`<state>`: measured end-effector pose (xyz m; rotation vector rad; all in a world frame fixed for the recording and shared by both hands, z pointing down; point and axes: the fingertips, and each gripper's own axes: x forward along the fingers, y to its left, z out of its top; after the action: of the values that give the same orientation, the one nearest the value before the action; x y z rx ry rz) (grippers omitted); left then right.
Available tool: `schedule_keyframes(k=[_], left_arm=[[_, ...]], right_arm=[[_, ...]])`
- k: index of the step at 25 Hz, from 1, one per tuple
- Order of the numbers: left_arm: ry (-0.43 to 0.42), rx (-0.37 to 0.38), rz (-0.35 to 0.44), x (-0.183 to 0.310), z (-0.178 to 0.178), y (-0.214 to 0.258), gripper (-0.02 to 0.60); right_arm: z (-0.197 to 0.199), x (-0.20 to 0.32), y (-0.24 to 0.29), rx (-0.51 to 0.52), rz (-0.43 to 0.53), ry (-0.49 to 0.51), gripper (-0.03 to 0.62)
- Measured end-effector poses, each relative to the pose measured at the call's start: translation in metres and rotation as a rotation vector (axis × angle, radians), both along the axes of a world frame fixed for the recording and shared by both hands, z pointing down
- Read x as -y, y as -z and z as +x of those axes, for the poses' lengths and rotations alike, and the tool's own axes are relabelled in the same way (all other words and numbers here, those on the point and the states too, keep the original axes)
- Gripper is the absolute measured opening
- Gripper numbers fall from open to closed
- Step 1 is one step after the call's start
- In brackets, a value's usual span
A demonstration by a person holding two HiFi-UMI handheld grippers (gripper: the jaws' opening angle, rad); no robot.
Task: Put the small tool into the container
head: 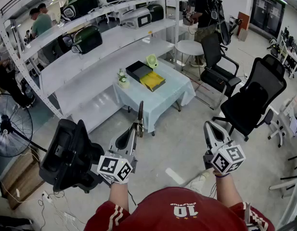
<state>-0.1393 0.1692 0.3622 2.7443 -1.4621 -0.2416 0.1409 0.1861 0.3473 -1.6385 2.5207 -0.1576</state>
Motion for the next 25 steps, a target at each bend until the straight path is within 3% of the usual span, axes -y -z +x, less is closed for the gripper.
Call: schedule_keyframes(k=[11,19,25], left_arm=[[0.004,-0.033,0.005,-0.001,-0.009,-0.001,0.021],[0.015,-0.049,0.005,0.0,-0.015,-0.003,0.021],[0.025,-0.064,-0.014,0.003,-0.018,-0.011,0.021]], right_arm=[[-0.008,-0.004,0.003,-0.014,-0.004,0.001,0.003],[-0.029,-0.004,0.007,0.016,-0.017,0.1,0.005],[-0.033,0.005,-0.002,0.004,-0.042,0.111,0.005]])
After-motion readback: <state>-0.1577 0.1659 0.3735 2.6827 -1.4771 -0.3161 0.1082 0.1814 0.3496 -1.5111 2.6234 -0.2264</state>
